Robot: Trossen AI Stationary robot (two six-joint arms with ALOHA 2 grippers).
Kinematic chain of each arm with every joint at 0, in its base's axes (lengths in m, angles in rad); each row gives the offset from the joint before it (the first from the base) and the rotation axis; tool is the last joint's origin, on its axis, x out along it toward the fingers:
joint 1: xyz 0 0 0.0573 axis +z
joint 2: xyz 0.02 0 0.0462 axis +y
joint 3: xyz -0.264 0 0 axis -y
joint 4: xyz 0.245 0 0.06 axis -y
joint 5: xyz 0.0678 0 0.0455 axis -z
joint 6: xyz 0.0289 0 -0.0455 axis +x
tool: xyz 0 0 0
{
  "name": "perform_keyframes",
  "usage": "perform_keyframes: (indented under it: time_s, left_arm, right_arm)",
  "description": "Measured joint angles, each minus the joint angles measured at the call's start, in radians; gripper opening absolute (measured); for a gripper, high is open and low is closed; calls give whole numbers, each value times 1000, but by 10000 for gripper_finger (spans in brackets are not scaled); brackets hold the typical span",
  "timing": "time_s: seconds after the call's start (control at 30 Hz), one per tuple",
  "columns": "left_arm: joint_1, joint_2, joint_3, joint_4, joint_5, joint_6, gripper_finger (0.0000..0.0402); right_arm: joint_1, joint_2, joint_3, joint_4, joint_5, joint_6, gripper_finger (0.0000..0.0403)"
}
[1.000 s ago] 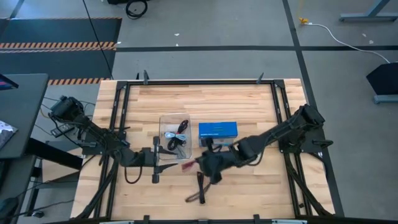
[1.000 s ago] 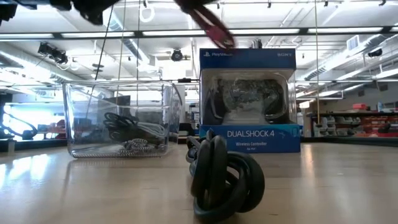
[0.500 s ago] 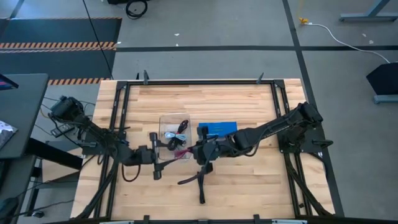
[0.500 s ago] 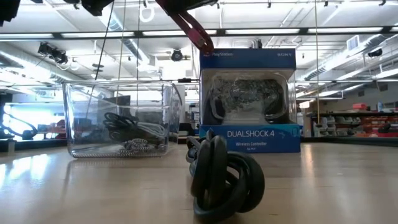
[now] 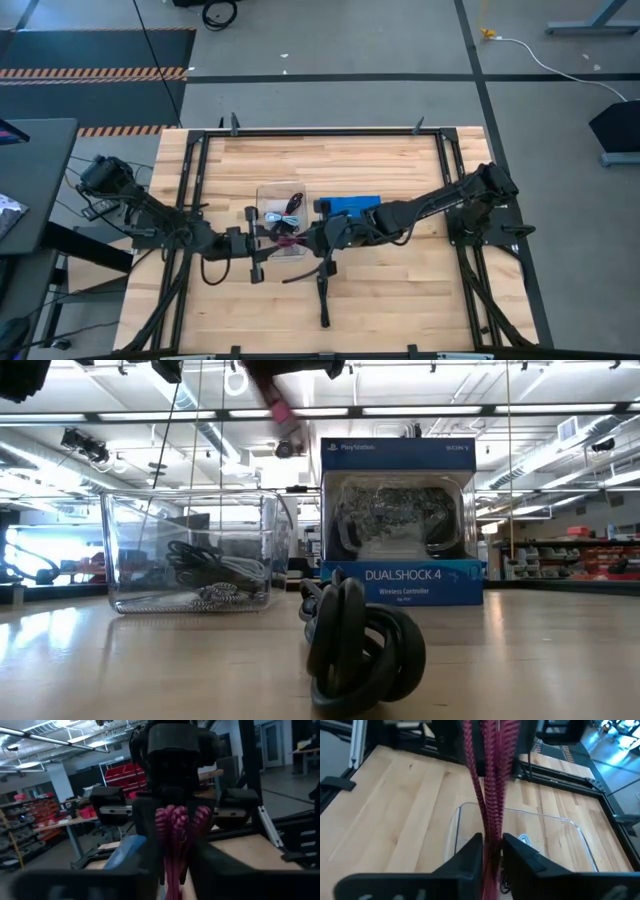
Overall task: Pick and place USB-C Cables
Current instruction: Put the pink charger cable into the transparent bin
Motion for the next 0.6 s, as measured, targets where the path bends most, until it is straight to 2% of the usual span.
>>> perform_keyframes:
  time_s: [0.07, 0.1, 0.3, 0.6]
  left_arm:
    - [-4, 0, 0, -2, -5, 27, 36]
    - [-4, 0, 0, -6, -4, 30, 29]
    - [-5, 0, 0, -90, -38, 25, 34]
    - [-17, 0, 0, -152, -195, 83, 31]
  right_arm:
    - [-5, 0, 0, 1, 1, 15, 91]
    - [-7, 0, 0, 1, 1, 16, 98]
    - [-10, 0, 0, 0, 0, 92, 113]
    - [0, 0, 0, 0, 1, 162, 112]
